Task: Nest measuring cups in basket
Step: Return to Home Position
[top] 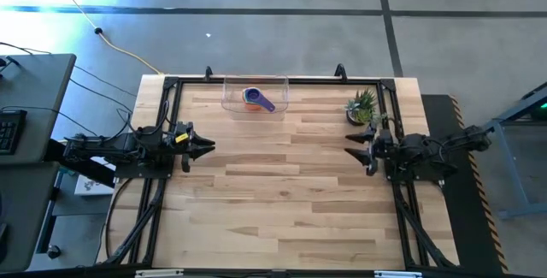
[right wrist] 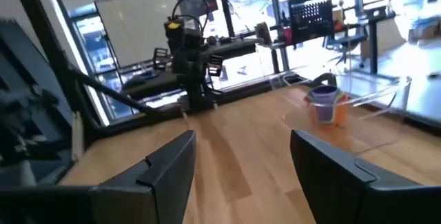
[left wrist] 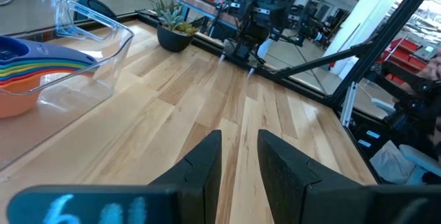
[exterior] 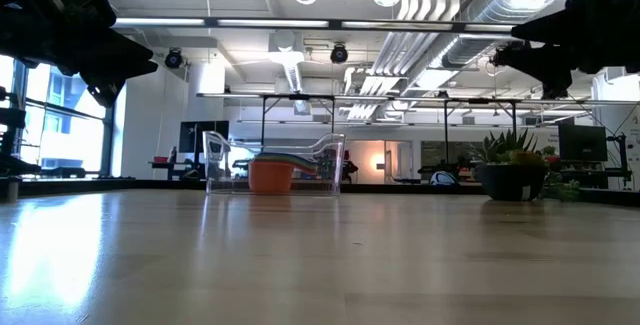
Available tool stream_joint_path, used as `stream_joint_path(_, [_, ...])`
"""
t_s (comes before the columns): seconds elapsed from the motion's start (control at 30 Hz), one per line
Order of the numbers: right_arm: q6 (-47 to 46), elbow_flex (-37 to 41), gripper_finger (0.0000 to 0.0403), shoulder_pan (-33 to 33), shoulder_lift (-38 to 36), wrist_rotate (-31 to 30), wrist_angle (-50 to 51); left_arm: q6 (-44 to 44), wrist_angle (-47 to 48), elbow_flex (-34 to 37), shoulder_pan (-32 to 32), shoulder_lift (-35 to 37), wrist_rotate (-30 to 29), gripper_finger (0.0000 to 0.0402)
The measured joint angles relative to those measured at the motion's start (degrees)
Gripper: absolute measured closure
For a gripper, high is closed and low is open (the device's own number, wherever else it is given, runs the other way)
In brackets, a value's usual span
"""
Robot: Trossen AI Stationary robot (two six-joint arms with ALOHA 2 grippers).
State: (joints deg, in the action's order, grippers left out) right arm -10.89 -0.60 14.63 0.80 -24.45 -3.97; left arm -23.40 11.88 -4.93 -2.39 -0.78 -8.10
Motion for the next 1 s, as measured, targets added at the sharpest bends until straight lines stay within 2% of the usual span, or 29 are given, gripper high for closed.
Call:
stream_joint_path(0.33, [-2.22,0.0,0.0174,-0.02,-0.04,3.53,0.26,0.0,-0.02,0.0,0.0,-0.02,0.0,0.0316])
stream_joint_path(1.0, [-2.15,0.0,0.0174,0.0,-0.02,3.58,0.35,0.0,-0.02,0.0,-0.01,-0.01,0.0,0.0316])
